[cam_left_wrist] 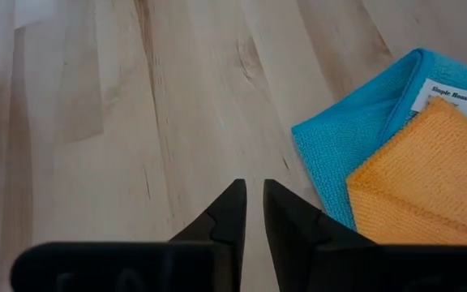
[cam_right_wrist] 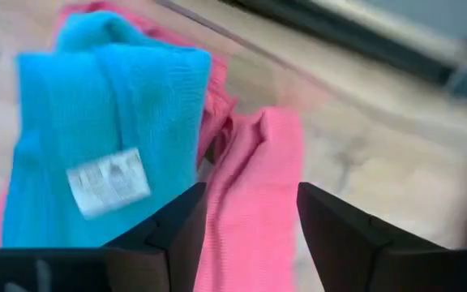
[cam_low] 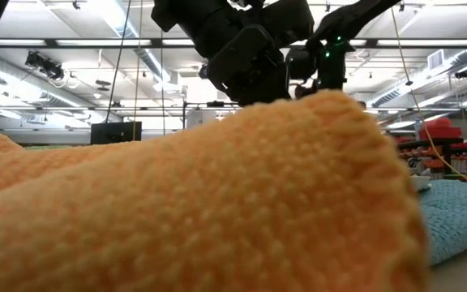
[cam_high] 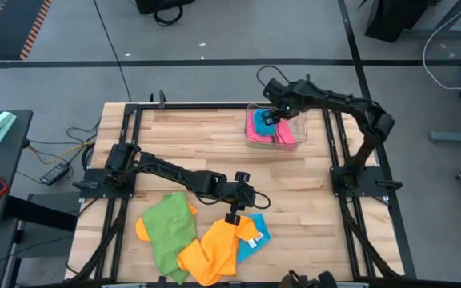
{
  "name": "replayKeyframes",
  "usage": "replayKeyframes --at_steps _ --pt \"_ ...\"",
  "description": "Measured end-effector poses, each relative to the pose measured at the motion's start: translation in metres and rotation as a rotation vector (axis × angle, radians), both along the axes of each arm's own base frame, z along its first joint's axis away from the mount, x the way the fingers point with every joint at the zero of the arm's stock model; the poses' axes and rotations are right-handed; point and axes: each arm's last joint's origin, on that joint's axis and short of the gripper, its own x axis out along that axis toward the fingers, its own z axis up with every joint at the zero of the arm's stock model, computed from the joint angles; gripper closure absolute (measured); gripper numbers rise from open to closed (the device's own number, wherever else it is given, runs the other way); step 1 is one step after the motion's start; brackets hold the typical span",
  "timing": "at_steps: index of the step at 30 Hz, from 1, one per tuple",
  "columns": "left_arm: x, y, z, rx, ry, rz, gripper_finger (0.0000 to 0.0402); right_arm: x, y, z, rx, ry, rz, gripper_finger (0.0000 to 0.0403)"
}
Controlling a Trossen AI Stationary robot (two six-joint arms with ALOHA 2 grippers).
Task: Fold microfiber towels
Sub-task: Put the pink towel into the transparent bin
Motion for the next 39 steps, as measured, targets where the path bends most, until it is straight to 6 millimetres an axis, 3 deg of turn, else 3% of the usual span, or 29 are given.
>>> replayKeyframes --at_steps 6,11,16,21,31,39 --pt "0.000 0.000 0.000 0.000 -0.003 -0.001 0.0340 -0.004 0.002 0.003 -0.053 0.169 0.427 0.0216" --pt "0.000 0.000 0.000 -0.001 -0.006 -0.001 0.0347 -0.011 0.008 -0.025 0.017 0.261 0.720 0.0228" --pt "0.000 0.000 0.000 0.000 -0.006 -0.002 0.0350 -0.022 0.018 -0.054 0.082 0.340 0.896 0.0230" --pt "0.001 0.000 0.001 0.000 -0.010 0.000 0.0344 -0.020 0.021 -0.070 0.026 0.358 1.072 0.0231" --pt "0.001 0.000 0.001 0.010 -0.011 -0.011 0.0348 -0.011 0.017 -0.067 -0.045 0.272 1.109 0.0231" --pt "0.001 0.000 0.001 0.017 -0.016 -0.019 0.0346 -0.018 0.012 -0.082 -0.073 0.220 1.068 0.0231"
